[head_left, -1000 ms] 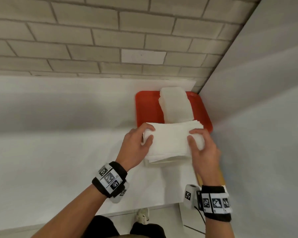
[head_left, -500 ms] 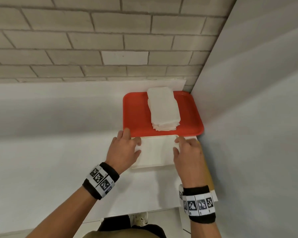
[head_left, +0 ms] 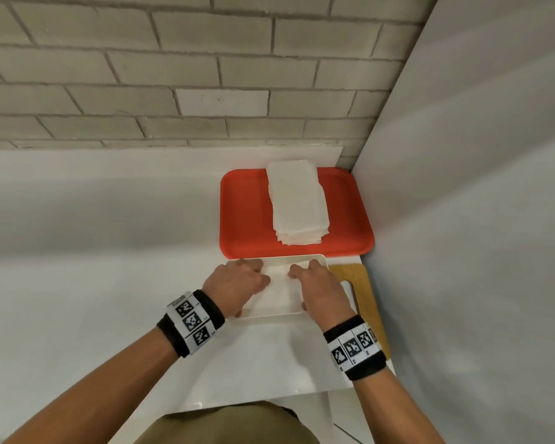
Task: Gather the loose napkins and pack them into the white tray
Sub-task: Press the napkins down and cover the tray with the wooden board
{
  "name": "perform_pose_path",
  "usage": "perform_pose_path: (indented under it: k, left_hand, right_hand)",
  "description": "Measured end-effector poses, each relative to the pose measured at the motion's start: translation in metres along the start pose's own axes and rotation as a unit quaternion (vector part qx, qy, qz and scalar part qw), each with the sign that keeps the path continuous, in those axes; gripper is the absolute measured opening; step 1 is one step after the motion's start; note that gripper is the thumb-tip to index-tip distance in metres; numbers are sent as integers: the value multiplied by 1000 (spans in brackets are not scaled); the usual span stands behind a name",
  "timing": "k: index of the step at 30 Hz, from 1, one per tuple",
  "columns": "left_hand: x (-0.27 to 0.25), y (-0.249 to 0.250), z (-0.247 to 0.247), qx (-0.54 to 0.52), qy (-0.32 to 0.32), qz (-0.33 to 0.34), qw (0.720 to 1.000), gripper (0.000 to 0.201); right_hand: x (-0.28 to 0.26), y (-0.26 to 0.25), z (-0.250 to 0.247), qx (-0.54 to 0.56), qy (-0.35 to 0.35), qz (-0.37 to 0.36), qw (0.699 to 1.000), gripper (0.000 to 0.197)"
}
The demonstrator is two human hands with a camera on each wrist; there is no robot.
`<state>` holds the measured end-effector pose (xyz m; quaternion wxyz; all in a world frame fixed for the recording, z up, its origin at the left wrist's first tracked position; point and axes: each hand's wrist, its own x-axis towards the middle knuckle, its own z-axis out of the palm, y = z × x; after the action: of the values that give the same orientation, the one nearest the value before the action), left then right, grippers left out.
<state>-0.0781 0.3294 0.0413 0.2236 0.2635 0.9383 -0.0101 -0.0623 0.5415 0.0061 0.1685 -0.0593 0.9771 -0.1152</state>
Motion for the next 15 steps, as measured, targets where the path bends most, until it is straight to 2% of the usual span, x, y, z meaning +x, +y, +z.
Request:
perform_pose_path:
  k: [3, 6, 8, 10, 11, 13, 15]
  left_hand:
    - [4, 6, 5, 42, -25, 17, 999, 56]
    - [5, 7, 9, 39, -29, 18, 999, 60]
    - [6, 0, 12, 16, -21, 25, 999, 59]
    - [3, -11, 12, -60, -1, 21, 998, 49]
    - [0, -18, 11, -109, 18, 14, 994, 43]
    - [-7, -30, 8, -194, 89, -11, 977, 32]
    - [-11, -36, 2, -261, 211, -31, 941, 24]
  right_hand:
    - [1, -2, 3, -13, 3, 2, 1000, 62]
    - [0, 0, 5, -28, 7, -10, 1000, 62]
    - [-1, 5, 2, -11, -18, -18, 1000, 64]
    - [-8, 9, -13, 17, -46, -19, 999, 57]
    - [-10, 9, -23, 39, -32, -19, 999, 51]
    - [-11, 2, -50, 93, 72, -29, 993, 38]
    - [6, -12, -75, 120, 220, -52, 967, 28]
